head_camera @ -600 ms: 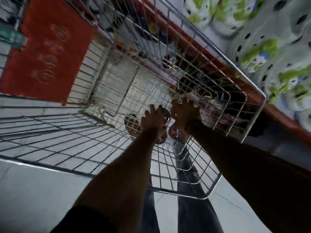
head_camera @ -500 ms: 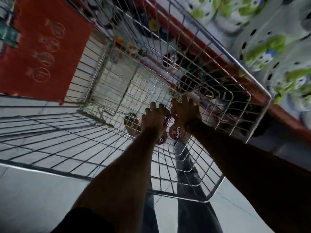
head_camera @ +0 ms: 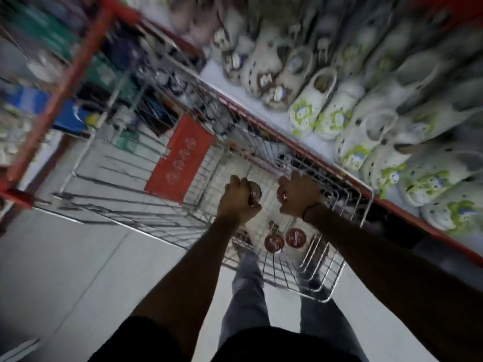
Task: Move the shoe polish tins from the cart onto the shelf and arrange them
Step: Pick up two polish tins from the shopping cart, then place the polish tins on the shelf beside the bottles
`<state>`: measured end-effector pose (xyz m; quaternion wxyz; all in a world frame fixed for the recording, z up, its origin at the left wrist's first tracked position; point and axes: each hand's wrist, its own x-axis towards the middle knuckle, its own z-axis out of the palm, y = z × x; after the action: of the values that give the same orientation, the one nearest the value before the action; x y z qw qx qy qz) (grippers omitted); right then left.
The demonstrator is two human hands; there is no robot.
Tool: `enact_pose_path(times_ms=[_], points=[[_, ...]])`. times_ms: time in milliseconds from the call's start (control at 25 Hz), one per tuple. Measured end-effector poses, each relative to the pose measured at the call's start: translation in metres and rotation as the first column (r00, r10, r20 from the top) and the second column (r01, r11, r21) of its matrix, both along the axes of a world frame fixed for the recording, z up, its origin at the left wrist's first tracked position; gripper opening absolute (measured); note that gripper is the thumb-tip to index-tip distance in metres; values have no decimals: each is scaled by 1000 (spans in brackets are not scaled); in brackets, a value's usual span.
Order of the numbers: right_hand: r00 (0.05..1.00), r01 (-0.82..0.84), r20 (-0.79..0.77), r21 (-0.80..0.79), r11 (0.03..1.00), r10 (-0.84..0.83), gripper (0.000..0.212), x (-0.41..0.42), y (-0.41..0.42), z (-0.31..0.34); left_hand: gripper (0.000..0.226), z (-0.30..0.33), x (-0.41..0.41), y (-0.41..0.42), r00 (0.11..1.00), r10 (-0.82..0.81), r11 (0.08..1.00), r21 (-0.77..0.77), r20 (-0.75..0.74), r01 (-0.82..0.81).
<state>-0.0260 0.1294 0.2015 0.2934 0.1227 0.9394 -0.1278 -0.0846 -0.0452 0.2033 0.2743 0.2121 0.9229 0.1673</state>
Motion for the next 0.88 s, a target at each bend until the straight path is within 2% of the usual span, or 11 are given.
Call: enact_pose_path(times_ms=[120, 280, 400, 560, 680, 760, 800, 880], points=[[985, 10, -174, -31, 999, -15, 50, -24, 9, 63, 49, 64, -25, 2, 987, 90, 987, 147, -131, -71], [881, 53, -472, 10, 999, -42, 73, -56, 38, 157, 49, 159, -65, 29, 929, 167, 929, 367, -331, -36], [767, 61, -641, 43, 997, -19, 77, -63, 66, 225, 68, 224, -89, 61, 900, 173, 875, 482, -401, 47], [669, 114, -743, 99, 989, -3, 85, -38, 113, 298, 61, 287, -90, 122, 870, 147, 764, 613, -471, 202], [612, 231, -791, 181, 956, 2, 71, -12, 158, 334, 56, 310, -77, 175, 848, 87, 697, 640, -522, 322], [562, 329, -827, 221, 918, -3, 69, 2, 193, 348, 54, 319, -69, 211, 839, 39, 679, 630, -543, 377], [567, 365, -823, 235, 901, -15, 70, 5, 210, 352, 53, 321, -67, 229, 838, 18, 683, 619, -545, 388], [655, 399, -754, 291, 870, -48, 67, 6, 240, 356, 51, 325, -65, 262, 848, -45, 717, 574, -528, 395]])
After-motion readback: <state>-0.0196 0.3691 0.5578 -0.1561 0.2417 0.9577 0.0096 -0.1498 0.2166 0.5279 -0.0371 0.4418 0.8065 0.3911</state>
